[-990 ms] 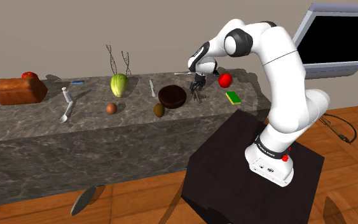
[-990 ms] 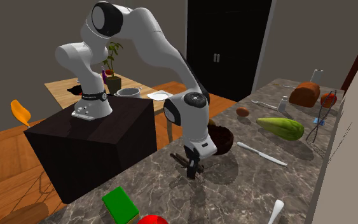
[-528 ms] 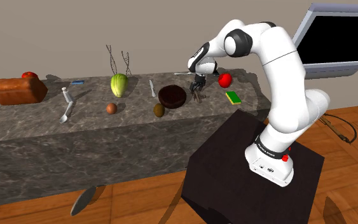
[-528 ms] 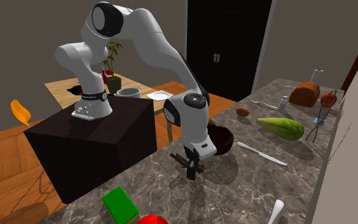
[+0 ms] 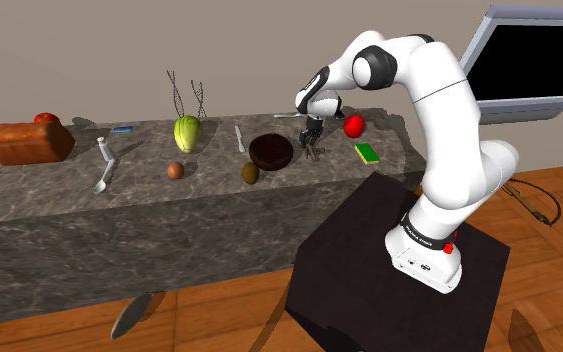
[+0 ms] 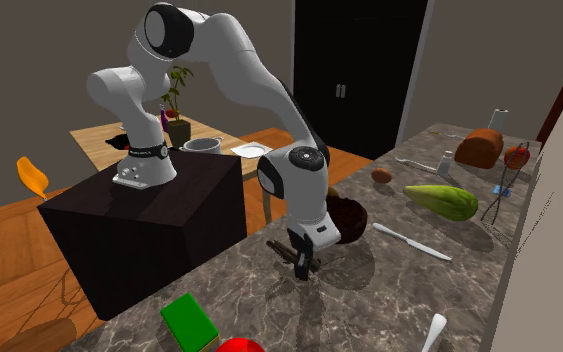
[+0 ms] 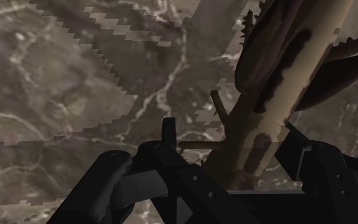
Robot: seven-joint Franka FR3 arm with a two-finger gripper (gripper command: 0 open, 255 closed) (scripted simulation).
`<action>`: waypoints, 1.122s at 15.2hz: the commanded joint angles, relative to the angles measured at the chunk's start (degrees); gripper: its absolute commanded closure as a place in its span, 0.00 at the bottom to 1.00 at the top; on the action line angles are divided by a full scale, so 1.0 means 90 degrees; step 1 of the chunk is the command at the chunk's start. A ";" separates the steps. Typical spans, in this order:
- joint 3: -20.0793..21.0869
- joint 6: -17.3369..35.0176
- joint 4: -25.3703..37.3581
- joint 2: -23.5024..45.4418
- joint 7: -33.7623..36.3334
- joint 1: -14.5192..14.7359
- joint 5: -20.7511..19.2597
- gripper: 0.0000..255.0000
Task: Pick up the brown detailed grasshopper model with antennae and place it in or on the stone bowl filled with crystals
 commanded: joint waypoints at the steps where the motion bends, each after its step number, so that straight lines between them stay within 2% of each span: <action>1: 0.0000 0.0000 0.0001 -0.0001 0.0000 0.0000 0.0000 1.00; 17: -0.0282 -0.0634 -0.0432 -0.1065 0.0231 0.0203 -0.0267 1.00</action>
